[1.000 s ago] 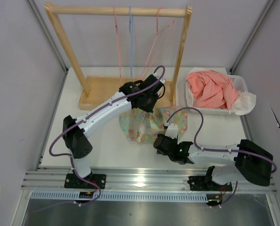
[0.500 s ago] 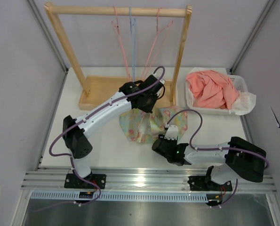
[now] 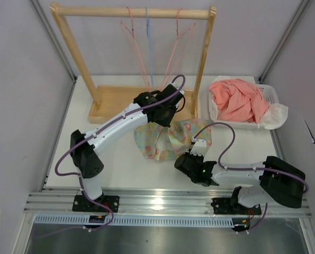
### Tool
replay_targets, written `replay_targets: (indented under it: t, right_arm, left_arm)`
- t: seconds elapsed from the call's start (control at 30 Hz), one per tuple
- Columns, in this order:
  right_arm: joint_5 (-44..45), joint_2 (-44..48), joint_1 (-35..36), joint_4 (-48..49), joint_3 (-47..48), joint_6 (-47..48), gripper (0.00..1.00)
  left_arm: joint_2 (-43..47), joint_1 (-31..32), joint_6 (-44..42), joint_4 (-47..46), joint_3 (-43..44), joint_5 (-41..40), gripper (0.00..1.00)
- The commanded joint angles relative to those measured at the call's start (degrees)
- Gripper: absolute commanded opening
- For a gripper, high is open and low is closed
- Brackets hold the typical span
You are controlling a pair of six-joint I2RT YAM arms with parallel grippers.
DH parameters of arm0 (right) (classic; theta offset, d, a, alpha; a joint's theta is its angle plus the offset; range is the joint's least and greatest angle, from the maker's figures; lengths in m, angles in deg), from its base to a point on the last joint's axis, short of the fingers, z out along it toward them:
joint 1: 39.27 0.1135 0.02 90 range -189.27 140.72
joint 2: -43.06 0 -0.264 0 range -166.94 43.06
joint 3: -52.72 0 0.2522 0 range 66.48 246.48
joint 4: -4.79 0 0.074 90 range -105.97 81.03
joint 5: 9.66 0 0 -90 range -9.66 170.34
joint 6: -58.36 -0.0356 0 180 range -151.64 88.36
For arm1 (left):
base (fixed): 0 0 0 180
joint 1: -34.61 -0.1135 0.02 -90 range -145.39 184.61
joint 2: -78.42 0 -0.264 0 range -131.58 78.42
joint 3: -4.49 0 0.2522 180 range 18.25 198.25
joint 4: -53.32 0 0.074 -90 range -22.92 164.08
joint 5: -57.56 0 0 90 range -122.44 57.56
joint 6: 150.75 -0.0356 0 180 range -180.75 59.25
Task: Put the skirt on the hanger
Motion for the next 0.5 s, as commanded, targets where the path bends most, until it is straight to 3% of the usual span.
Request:
replay_targets:
  t: [0.0,0.17,0.33,0.47]
  right_arm:
    - [7.6,5.1,0.6,-5.1,2.3,-2.7,0.00]
    - [9.0,17.0,1.1,-20.1,7.7,-2.3,0.00]
    - [4.9,25.6,1.0,-30.1,16.3,1.5,0.00]
    - [3.0,28.4,1.1,-38.3,29.8,6.0,0.00]
  left_arm:
    - [4.6,-0.6,-1.3,0.4,1.9,-1.9,0.00]
    - [7.2,-1.8,-1.3,0.6,1.9,-2.0,0.00]
    - [11.1,-3.8,-0.8,1.1,1.8,-2.7,0.00]
    - [15.9,-5.8,-0.1,2.1,2.7,-3.2,0.00]
